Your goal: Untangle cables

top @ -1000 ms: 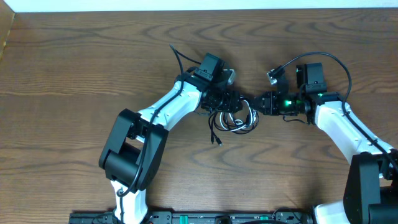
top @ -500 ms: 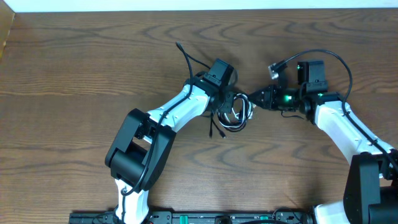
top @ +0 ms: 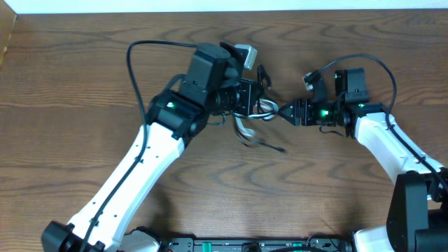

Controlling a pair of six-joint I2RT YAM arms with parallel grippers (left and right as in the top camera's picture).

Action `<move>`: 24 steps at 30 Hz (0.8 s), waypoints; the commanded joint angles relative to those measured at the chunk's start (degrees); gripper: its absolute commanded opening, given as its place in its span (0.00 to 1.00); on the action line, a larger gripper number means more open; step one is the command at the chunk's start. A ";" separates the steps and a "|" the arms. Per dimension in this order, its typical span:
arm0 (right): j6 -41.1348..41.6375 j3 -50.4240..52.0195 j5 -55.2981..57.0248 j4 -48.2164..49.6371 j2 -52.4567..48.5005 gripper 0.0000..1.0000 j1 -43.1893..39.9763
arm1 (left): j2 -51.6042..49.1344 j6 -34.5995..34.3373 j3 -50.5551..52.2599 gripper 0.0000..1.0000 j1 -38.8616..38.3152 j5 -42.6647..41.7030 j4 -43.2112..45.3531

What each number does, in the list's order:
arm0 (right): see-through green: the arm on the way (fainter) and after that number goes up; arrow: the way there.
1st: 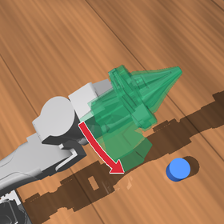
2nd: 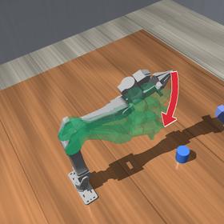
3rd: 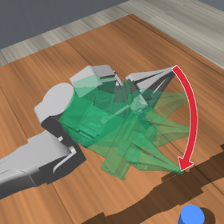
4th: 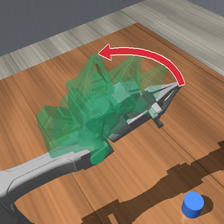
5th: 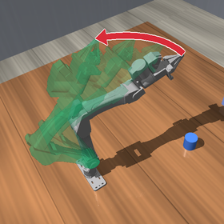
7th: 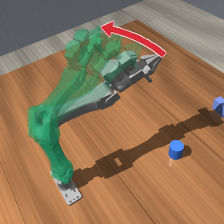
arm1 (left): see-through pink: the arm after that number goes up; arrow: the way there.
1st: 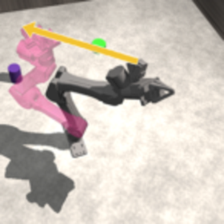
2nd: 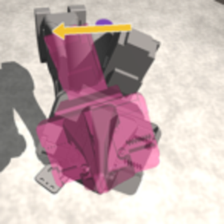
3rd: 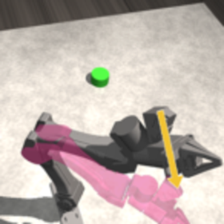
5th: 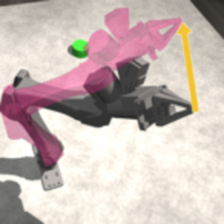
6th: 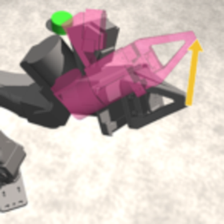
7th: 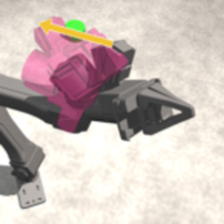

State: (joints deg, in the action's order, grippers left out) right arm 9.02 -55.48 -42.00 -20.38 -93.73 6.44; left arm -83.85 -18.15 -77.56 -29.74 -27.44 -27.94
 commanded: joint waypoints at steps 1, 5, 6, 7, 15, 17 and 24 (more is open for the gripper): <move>-3.96 -5.11 -15.10 0.39 0.04 0.62 -0.42 | 1.22 0.50 -1.01 0.07 4.04 -10.73 0.52; 2.01 -7.96 -15.37 0.37 0.52 0.62 -0.50 | 0.31 2.93 -1.01 0.07 10.23 -22.84 1.11; 3.56 -7.96 -15.37 0.59 0.52 0.62 -0.50 | 0.26 2.93 -1.01 0.07 11.28 -25.16 1.57; 5.66 -7.96 -15.39 0.66 0.52 0.62 -0.50 | 0.26 3.10 -1.01 0.08 11.89 -27.04 2.05; 25.00 -7.85 -10.12 3.28 0.46 0.58 2.12 | 0.26 -3.41 -1.01 0.07 12.70 -24.22 5.01; 27.36 -7.85 -12.44 5.25 0.44 0.62 2.19 | 0.26 -5.44 -1.01 0.07 12.68 -22.49 5.46; 25.66 -7.82 -15.58 11.80 0.37 0.67 2.34 | 0.26 -24.76 -1.01 0.07 13.18 -17.59 6.23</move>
State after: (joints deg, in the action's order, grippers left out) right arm 35.22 -62.50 -54.15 -11.62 -93.71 9.30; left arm -83.26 -28.97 -77.56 -17.30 -48.23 -22.46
